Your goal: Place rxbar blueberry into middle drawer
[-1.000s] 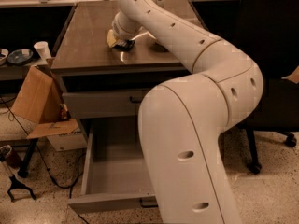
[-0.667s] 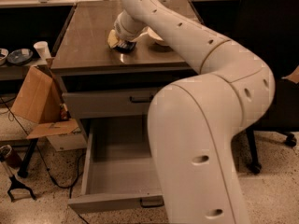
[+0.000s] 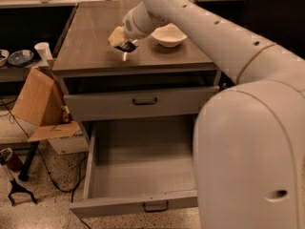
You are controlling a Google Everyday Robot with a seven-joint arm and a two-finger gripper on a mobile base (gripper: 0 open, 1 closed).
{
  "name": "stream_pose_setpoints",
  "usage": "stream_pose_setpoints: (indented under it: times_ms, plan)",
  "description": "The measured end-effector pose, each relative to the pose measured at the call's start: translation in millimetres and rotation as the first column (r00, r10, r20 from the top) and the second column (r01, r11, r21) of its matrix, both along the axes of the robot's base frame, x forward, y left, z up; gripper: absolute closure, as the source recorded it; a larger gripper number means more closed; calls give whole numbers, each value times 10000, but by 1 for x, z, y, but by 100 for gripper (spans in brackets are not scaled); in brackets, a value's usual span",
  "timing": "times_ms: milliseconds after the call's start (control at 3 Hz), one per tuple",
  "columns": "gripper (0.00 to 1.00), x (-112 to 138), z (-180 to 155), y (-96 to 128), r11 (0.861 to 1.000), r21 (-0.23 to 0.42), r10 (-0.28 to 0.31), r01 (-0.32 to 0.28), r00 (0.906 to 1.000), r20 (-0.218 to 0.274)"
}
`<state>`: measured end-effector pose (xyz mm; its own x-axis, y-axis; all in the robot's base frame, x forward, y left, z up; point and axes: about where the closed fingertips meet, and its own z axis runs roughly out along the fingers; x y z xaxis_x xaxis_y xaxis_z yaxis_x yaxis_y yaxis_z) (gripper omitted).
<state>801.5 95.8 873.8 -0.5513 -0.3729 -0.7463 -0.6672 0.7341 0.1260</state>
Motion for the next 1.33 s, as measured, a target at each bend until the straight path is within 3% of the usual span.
stream_pose_setpoints:
  times_ms: [333,667,1000,1333]
  plan:
    - [100,-39,18,-10,9952,375,900,-900,9959,-8]
    - [100,-80,30,-23,9794,584,1949,-1933,9805,-234]
    - [100,-124,29,-42,9540,687,2969,-2920,9517,-778]
    - [100,-149,6,-55,9400,906,3377,-3288,9347,-1111]
